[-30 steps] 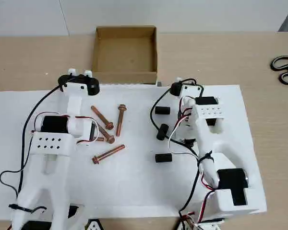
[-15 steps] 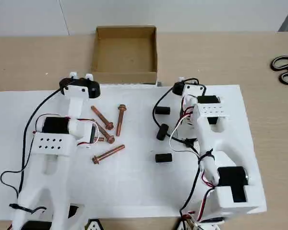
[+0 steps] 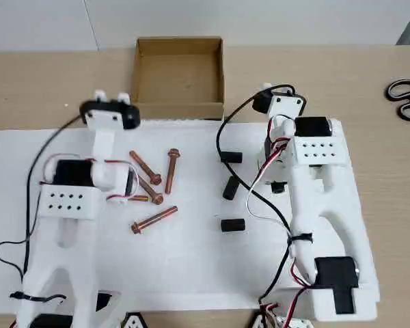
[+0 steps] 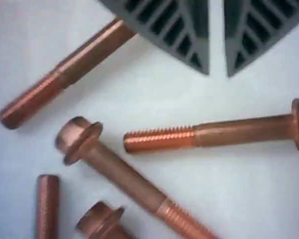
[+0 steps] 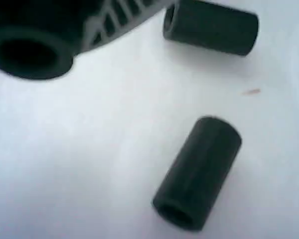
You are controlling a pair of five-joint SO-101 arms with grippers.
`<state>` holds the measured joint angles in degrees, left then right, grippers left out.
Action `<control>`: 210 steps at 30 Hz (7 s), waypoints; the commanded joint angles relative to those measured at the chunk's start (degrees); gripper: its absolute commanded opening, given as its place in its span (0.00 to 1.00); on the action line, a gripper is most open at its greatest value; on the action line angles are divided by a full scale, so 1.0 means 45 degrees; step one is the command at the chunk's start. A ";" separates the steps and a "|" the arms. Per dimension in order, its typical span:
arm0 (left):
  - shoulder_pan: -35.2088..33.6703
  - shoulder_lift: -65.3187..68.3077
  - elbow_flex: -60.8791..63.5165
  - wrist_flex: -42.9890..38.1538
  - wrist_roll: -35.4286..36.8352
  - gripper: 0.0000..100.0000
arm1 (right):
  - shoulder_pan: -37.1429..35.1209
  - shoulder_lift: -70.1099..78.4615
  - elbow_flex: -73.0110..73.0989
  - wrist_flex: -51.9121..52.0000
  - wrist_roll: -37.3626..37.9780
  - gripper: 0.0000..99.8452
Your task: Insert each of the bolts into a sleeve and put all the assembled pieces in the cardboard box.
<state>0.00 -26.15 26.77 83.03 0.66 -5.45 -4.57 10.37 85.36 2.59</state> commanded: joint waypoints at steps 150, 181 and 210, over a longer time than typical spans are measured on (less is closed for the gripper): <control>0.2618 -0.2266 -0.5499 0.1465 0.1856 0.00 | -0.2237 -1.0051 0.3829 -0.0694 -0.1368 0.00; 0.1407 -1.0882 0.7277 -0.9397 0.7502 0.00 | -0.6652 -1.4291 1.3578 -1.1536 -0.1309 0.00; 0.3438 -1.0862 0.8039 -1.0120 0.8615 0.00 | -0.8449 -1.4291 1.3910 -1.2767 -0.1387 0.00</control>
<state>15.21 -74.07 63.52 39.34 39.08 -42.90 -67.87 73.93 29.80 -3.03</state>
